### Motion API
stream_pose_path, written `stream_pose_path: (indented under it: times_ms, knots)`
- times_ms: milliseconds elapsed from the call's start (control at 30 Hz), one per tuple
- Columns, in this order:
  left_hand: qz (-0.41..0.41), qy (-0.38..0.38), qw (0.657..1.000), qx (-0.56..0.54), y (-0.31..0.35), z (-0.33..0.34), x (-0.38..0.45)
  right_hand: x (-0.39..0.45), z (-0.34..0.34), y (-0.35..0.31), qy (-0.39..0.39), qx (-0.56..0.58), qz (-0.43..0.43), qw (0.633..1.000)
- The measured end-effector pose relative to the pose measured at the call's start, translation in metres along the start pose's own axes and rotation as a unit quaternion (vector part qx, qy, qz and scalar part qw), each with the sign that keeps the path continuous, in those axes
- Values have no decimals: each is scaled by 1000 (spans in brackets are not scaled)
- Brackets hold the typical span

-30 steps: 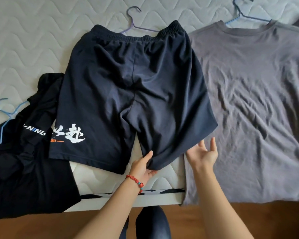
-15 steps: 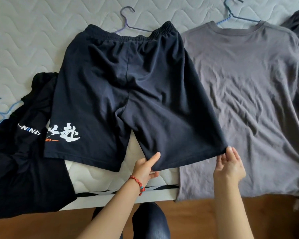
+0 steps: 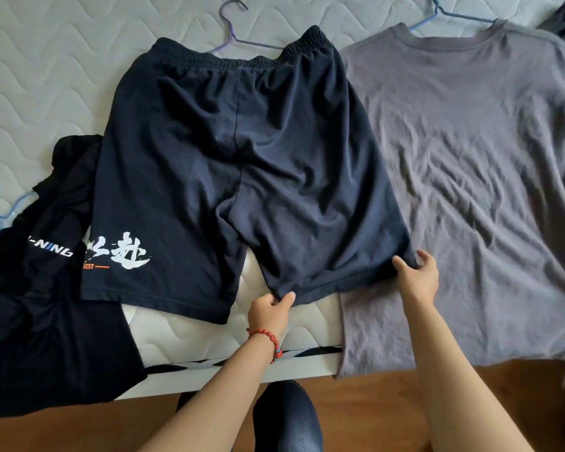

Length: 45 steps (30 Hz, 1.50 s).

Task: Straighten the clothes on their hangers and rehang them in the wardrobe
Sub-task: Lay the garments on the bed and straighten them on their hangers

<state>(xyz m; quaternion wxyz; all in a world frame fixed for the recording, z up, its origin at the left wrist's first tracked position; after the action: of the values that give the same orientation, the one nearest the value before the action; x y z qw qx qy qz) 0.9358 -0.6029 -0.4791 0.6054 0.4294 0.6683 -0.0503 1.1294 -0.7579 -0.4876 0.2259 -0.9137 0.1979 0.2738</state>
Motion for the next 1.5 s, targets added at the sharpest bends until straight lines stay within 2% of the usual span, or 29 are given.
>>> stream_pose_path:
  times_ms: [100,200,267,367,467,567,767,900,1100,1200,1267,1367,1433,1500]
  knots:
    - [-139,-48,975,-167,-6,5,-5,4,-7,4,18,-12,41,999]
    - [-201,-70,969,-127,-16,1,-6,-5,-11,5,53,-22,80,995]
    - [-180,-58,981,-39,-18,-6,-5,-14,-5,5,59,-3,104,993]
    - [-120,-74,989,55,-8,-22,-6,-17,14,22,28,30,146,988]
    - [-41,-128,988,78,13,-46,-3,-61,26,0,-30,11,81,996]
    - [34,-128,990,43,38,-89,11,-118,51,-25,-123,-2,-11,992]
    - [185,-37,981,44,83,-213,55,-214,140,-64,-265,-75,-99,956]
    - [246,32,964,91,97,-303,85,-280,208,-86,-299,-69,-115,945]
    - [264,138,940,164,83,-429,131,-357,277,-129,-298,-48,-176,937]
    - [213,179,946,165,68,-470,145,-368,303,-174,-261,-90,-250,928]
    - [174,182,954,159,53,-484,153,-369,315,-214,-219,-141,-324,910]
    - [139,158,966,149,31,-488,163,-363,340,-270,-159,-201,-439,861]
    - [135,152,971,129,22,-485,168,-357,365,-298,-121,-258,-515,808]
    - [131,161,973,98,20,-481,173,-348,388,-318,-80,-334,-578,740]
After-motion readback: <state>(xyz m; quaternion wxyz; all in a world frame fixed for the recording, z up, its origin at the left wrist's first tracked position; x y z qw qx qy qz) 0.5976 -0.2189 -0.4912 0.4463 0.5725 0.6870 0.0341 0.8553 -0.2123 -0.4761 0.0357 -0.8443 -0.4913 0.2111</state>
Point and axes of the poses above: each hand's wrist, its own x-axis towards the middle knuckle, its own z-axis out of the palm, y = z × x, the point moved 2 cm from there along x, towards the middle knuckle, and after that the axes turned 14 degrees about -x, right-handed, at the moved point
